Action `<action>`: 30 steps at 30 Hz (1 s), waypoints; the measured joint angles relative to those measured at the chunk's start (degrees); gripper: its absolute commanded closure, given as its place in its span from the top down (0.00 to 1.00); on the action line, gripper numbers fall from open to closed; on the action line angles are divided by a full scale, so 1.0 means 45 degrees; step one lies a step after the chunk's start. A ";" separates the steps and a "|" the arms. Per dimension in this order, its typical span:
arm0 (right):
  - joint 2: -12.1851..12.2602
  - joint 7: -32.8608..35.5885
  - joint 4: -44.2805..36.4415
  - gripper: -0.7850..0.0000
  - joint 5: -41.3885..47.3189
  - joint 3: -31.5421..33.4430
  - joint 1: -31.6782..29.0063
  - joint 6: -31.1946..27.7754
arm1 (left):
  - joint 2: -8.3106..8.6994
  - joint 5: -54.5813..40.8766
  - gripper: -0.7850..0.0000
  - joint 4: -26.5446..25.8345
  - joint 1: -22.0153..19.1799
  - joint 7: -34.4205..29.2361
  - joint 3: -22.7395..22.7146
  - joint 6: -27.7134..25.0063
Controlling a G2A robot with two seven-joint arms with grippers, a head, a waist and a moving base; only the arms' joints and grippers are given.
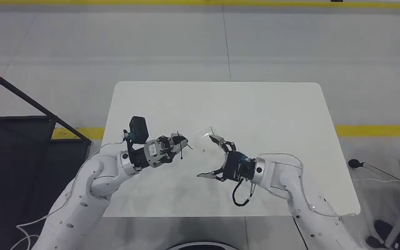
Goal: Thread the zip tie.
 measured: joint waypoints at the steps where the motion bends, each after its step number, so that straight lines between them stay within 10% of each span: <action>1: 0.0001 -0.0056 -0.0022 1.00 -0.0046 0.0005 -0.0011 0.0002 | -0.0005 0.0028 0.00 0.0008 0.0008 0.0016 0.0007 -0.0015; 7: 0.0008 -0.0291 -0.0063 1.00 -0.0247 0.0020 -0.0033 0.0019 | -0.0009 0.0045 0.00 0.0018 0.0009 0.0016 0.0019 -0.0023; 11: -0.0075 -0.0156 0.0029 0.54 0.0374 -0.0057 -0.0120 0.0360 | -0.0008 0.0043 0.00 0.0018 0.0009 0.0015 0.0019 -0.0022; 14: -0.0205 0.0365 0.0528 0.40 0.1572 -0.0218 0.0203 0.0212 | -0.0008 0.0043 0.00 0.0018 0.0009 0.0015 0.0018 -0.0022; 30: -0.0728 0.1945 0.1651 0.36 0.3611 -0.1185 0.1590 -0.0243 | -0.0008 0.0043 0.00 0.0018 0.0009 0.0015 0.0018 -0.0022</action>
